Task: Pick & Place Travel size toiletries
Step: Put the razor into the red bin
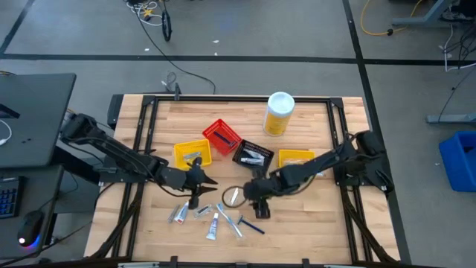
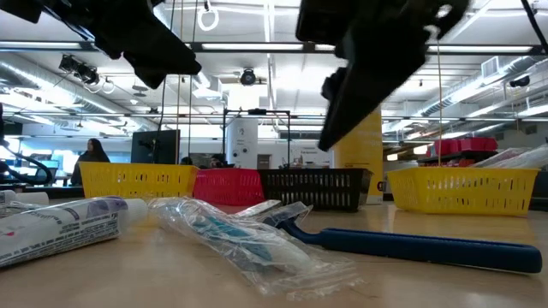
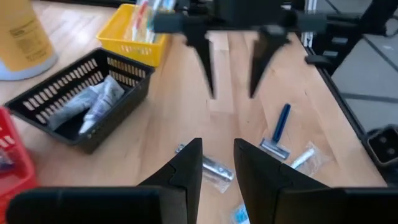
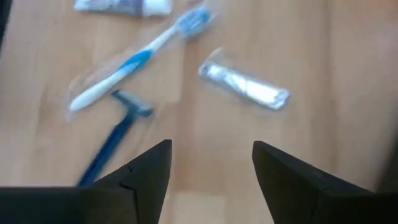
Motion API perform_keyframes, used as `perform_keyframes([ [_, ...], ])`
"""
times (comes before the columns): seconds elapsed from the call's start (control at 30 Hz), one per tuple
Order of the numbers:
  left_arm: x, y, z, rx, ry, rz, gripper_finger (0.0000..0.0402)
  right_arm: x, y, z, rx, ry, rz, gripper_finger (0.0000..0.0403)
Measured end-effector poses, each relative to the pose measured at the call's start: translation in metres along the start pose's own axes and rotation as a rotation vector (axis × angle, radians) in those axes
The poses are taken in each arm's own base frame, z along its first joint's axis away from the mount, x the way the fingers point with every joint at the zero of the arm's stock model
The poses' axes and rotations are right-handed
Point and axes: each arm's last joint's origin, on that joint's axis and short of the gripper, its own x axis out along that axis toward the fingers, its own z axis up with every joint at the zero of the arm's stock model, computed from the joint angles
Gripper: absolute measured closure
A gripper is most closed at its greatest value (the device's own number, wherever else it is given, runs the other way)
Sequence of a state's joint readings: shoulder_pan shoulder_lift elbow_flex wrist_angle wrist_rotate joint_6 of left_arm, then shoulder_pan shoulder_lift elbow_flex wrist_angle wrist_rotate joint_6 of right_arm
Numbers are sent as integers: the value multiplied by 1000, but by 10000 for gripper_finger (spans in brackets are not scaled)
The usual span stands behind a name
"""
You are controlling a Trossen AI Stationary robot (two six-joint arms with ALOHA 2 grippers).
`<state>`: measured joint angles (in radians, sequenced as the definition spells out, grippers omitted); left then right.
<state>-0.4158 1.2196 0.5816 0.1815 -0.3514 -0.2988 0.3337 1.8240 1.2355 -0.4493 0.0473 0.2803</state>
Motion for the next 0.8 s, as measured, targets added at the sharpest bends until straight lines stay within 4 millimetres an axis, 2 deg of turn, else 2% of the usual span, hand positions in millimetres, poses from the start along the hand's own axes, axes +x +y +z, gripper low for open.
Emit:
perform_keyframes([
  [0.23, -14, 3, 11, -2, -53, -14, 279, 4, 27, -18, 83, 2, 16, 162],
  [0.43, -14, 3, 11, 11, -50, -12, 238, 7, 56, -34, 12, -79, -24, 182],
  [0.53, -14, 3, 11, -4, -56, -13, 221, 11, 66, -43, 32, -143, -18, 186],
  [0.67, -14, 3, 11, -14, -61, -12, 209, 13, 78, -50, 64, -247, 26, 186],
  [0.8, -14, 3, 11, -17, -60, -11, 207, 17, 88, -55, 47, -303, -12, 183],
])
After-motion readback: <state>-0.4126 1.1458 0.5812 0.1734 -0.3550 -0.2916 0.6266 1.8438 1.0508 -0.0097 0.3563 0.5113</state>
